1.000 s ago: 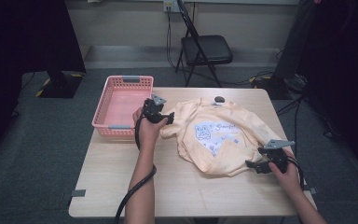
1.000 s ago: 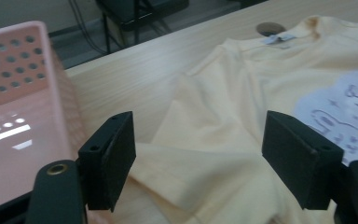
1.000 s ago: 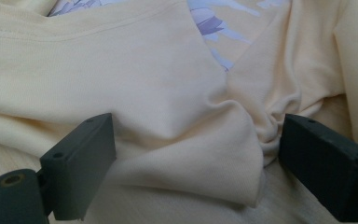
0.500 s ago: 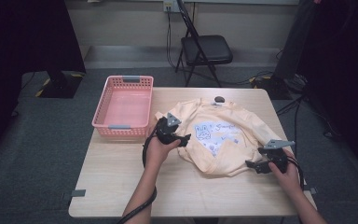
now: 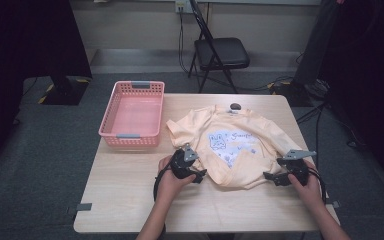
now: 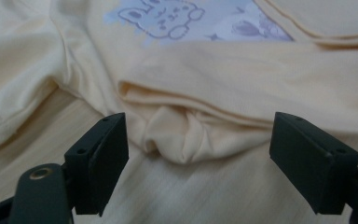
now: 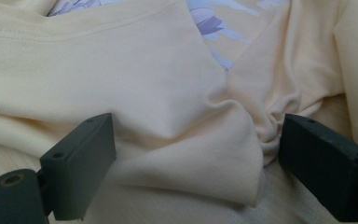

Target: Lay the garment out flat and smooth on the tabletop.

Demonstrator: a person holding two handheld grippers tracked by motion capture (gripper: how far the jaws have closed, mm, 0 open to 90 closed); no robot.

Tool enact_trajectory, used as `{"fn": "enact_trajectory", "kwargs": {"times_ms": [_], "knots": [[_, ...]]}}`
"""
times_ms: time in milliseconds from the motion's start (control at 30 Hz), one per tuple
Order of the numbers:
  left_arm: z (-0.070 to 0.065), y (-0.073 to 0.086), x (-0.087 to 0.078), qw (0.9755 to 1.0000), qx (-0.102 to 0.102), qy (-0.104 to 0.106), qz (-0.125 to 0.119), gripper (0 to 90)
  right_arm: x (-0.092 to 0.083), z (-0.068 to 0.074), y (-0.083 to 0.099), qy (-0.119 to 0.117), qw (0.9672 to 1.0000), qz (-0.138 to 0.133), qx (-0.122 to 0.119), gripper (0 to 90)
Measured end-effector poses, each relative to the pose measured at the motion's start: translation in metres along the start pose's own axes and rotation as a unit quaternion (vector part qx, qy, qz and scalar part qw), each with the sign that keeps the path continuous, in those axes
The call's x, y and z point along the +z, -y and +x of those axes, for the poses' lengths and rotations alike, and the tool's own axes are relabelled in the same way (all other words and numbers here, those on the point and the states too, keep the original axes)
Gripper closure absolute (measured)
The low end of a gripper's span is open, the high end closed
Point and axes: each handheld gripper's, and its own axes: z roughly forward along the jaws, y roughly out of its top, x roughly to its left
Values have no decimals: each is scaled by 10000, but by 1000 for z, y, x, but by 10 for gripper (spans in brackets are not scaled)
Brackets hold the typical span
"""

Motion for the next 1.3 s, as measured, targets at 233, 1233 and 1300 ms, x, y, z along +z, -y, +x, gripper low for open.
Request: {"fn": "enact_trajectory", "kwargs": {"times_ms": [233, 1233, 1300], "knots": [[-5, 14, 2, 9997, -113, 159, -139, 173, 0, 0, 0, 2, 10000, 0, -1, 101], [-4, 20, 2, 9990, -34, 253, -355, 148, 0, 0, 0, 50, 10000, 27, 25, 89], [-4, 20, 2, 9991, -29, 252, -353, 148, 0, 0, 0, 61, 10000, 18, 43, 90]]}}
